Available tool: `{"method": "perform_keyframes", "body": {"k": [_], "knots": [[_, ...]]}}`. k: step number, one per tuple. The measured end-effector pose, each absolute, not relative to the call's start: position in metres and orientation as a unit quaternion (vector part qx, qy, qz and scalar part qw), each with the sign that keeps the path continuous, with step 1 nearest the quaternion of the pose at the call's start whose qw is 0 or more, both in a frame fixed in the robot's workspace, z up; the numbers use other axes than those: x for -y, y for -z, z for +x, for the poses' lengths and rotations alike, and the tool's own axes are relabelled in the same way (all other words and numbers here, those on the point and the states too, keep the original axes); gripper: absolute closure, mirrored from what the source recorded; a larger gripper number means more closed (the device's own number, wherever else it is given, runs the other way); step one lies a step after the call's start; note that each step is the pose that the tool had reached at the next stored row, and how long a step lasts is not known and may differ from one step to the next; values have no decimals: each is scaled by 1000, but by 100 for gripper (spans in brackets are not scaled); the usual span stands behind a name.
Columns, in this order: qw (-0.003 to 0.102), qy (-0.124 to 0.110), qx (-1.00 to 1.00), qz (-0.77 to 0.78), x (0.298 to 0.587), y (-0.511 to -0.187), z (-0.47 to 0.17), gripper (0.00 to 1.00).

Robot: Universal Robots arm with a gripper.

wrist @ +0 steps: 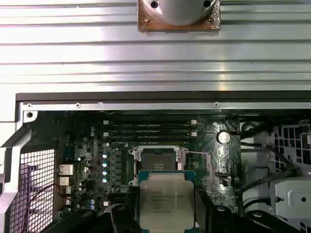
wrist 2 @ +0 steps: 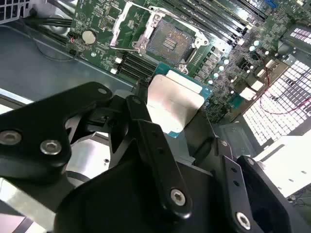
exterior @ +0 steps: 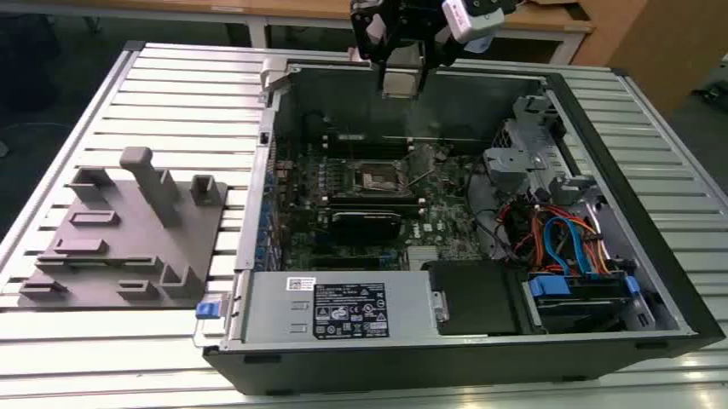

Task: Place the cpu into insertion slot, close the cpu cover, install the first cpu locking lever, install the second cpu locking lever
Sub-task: 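Place the cpu into insertion slot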

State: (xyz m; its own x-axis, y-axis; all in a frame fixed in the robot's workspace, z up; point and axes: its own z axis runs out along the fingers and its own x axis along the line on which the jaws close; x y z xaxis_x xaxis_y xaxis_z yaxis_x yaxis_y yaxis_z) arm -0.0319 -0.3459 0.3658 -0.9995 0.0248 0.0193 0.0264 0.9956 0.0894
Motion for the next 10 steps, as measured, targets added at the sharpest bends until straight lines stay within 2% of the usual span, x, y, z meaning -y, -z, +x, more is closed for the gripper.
{"method": "perform_keyframes", "body": {"k": [10], "knots": [[9, 45, 999, -13, 346, -366, -32, 46]]}}
